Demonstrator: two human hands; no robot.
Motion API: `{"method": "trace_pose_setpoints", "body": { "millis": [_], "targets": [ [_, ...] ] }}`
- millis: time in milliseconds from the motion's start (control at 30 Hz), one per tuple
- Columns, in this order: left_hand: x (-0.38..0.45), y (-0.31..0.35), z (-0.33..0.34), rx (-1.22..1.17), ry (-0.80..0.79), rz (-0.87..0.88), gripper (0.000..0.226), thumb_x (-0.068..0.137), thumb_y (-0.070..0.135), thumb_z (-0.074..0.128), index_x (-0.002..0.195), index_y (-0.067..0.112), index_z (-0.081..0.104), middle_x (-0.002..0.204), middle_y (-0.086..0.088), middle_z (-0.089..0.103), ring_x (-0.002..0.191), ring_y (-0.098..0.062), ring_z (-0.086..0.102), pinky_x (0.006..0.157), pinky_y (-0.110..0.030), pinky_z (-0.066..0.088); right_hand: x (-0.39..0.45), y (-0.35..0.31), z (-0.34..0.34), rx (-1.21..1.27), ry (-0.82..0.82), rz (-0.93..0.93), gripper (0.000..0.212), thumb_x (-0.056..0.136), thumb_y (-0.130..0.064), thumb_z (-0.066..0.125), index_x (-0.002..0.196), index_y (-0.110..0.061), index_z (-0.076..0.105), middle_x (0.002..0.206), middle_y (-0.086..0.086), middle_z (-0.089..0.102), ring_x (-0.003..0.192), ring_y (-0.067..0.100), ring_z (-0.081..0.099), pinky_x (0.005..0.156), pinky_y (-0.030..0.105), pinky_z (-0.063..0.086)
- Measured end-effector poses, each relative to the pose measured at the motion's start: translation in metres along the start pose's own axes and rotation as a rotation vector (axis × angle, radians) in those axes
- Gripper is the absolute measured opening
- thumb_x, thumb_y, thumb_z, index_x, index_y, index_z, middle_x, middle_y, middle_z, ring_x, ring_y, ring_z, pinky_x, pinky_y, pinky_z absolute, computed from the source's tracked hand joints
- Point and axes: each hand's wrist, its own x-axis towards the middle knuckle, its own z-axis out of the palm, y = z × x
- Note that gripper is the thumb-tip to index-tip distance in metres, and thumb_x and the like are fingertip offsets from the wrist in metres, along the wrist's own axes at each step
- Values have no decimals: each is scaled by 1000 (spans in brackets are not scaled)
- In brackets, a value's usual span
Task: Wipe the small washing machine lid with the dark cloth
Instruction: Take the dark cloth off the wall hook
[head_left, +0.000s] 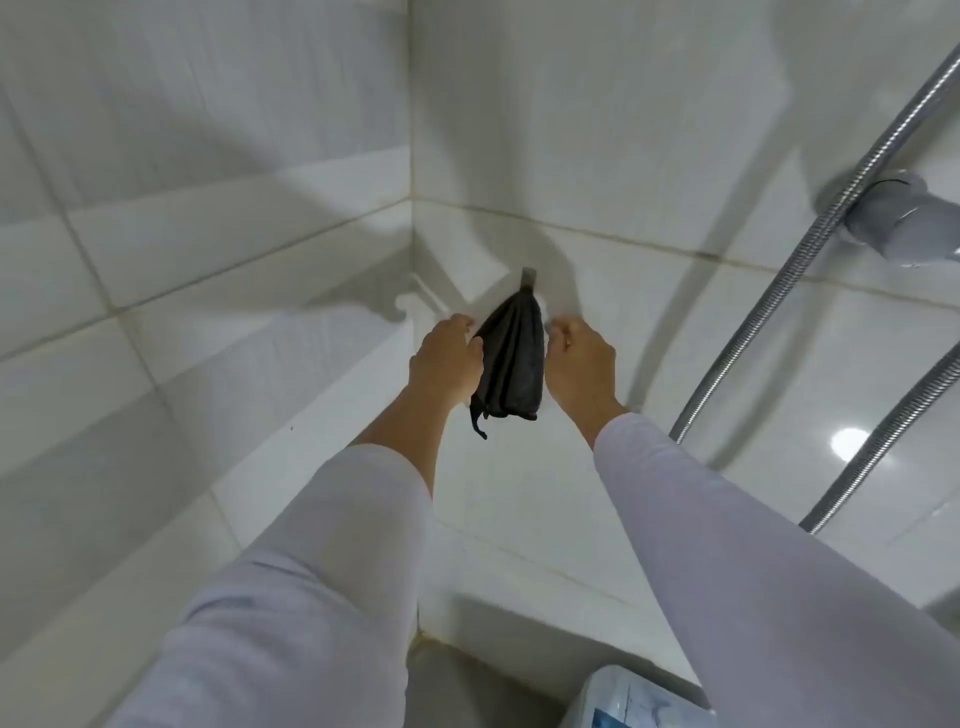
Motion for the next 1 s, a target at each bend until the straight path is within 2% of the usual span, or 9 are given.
{"method": "trace_pose_setpoints", "body": {
  "millis": [100,267,367,433,533,633,767,867,1000],
  "targets": [
    [11,1,3,-27,-12,-25,36,99,25,43,134,15,46,131,-4,60,120,-25,55,102,-42,45,8,3,4,-14,2,39,31,97,-21,42,116,-9,63,110,8,69,95,20,59,66,11,28],
    [19,-6,1,79,-6,-9,26,96,25,49,111,10,63,110,-12,64,102,-30,61,89,-43,52,7,7,7,-39,-66,57,34,94,-27,52,119,-6,62,113,8,69,108,23,61,76,13,31],
    [16,-13,-6,73,76,-6,25,97,28,47,105,10,62,107,-12,62,98,-30,60,87,-46,51,5,9,4,-43,-62,56,26,94,-23,52,105,-3,66,91,3,68,89,22,56,60,11,29],
    [11,-14,-15,86,107,3,24,100,28,42,106,9,56,99,-9,61,96,-31,58,86,-45,49,4,9,1,-23,-43,71,21,96,-22,48,91,-5,60,73,0,55,80,21,48,58,16,29],
    [6,-15,-28,110,112,44,26,101,29,38,106,8,51,86,-9,59,90,-34,58,84,-45,49,1,8,-7,-13,-28,90,24,98,-23,40,94,-3,52,75,1,50,79,22,46,69,24,32],
    [1,-9,-38,53,131,75,25,100,29,43,103,7,54,86,-10,62,87,-29,58,75,-35,45,-1,-1,-18,8,-35,73,20,99,-24,37,94,-7,46,74,-2,47,78,21,46,70,28,34],
    [-12,12,-42,-42,125,73,18,98,28,46,90,14,54,67,7,50,69,-12,49,58,-16,33,-2,-16,-22,70,-101,117,18,100,-25,36,95,-11,44,81,-2,47,67,11,43,60,23,34],
    [-24,31,-38,-134,89,85,18,97,28,49,90,14,59,67,10,50,68,-9,50,57,-10,33,-5,-29,-20,148,-170,184,19,99,-27,35,96,-12,45,80,-4,48,82,18,48,74,29,41],
    [-40,52,-34,-181,15,95,29,98,28,46,100,7,66,81,3,62,82,-16,56,70,-21,42,-12,-45,-22,359,-250,268,30,96,-39,37,100,-12,51,101,7,58,93,23,55,96,40,47]
  ]
}}
